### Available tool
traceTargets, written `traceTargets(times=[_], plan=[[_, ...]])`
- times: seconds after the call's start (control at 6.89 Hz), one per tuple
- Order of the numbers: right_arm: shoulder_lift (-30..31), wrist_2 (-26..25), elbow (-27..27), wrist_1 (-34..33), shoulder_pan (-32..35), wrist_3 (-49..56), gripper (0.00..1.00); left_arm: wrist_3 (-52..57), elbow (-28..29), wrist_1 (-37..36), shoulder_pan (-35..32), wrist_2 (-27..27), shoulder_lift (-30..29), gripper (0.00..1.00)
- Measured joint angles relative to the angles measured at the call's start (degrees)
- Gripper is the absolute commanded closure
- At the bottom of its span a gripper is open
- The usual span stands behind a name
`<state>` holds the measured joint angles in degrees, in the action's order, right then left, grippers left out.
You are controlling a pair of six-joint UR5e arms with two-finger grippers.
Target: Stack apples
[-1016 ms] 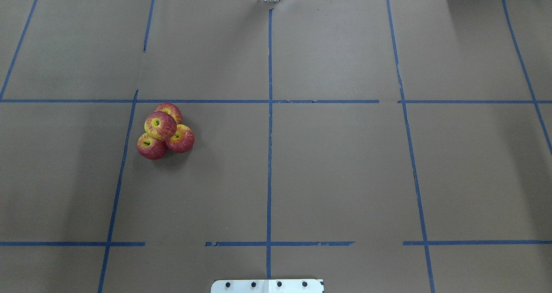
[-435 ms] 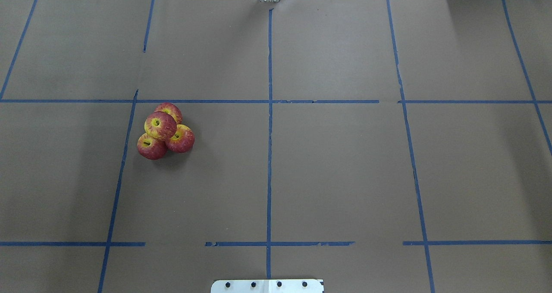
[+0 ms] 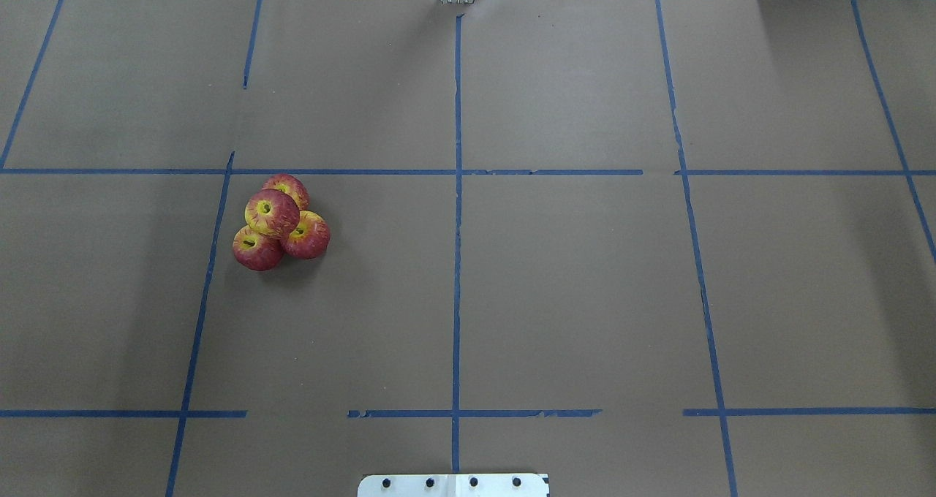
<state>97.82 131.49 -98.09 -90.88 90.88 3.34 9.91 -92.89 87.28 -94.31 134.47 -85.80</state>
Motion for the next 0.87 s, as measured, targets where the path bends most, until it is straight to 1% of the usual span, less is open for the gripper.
traceTargets(times=[0.87], plan=[[0.0,0.0,0.0,0.1,0.0,0.0,0.00,0.3,0.1,-0.2,0.2,-0.1,-0.8,0.00]])
